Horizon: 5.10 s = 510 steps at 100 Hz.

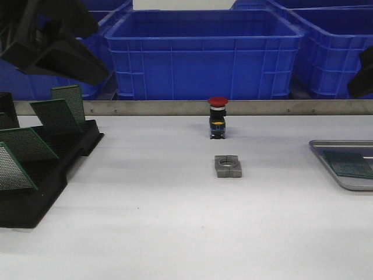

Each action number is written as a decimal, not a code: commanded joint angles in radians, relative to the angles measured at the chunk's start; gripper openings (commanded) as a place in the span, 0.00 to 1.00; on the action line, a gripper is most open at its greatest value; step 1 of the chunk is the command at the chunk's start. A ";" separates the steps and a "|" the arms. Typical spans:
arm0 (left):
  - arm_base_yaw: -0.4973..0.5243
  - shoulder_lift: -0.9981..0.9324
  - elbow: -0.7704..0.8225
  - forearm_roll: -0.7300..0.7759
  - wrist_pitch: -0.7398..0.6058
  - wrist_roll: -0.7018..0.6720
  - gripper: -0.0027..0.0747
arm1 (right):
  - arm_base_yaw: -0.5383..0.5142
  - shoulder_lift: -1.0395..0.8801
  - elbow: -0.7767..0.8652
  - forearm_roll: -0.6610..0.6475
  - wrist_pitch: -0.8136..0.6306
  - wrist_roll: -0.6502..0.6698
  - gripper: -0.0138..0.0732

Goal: Place circuit board on tray

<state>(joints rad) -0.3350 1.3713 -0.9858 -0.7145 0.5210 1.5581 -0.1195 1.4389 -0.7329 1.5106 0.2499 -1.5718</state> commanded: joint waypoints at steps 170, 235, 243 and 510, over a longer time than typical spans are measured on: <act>0.220 0.418 -0.310 0.289 -0.038 -0.012 0.44 | -0.006 -0.086 -0.027 0.007 0.092 -0.007 0.75; 0.220 0.410 -0.311 0.297 -0.037 -0.012 0.01 | -0.006 -0.086 -0.027 0.007 0.092 -0.007 0.75; 0.220 0.388 -0.311 0.329 -0.025 -0.012 0.01 | -0.006 -0.086 -0.027 0.007 0.092 -0.007 0.75; -0.142 0.159 -0.311 -0.082 0.359 -0.012 0.76 | 0.229 -0.071 -0.027 -0.015 0.061 -0.170 0.08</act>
<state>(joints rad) -0.4919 1.5749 -1.2698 -0.7522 0.8945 1.5580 0.1553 1.3893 -0.7329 1.4591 0.3421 -1.7999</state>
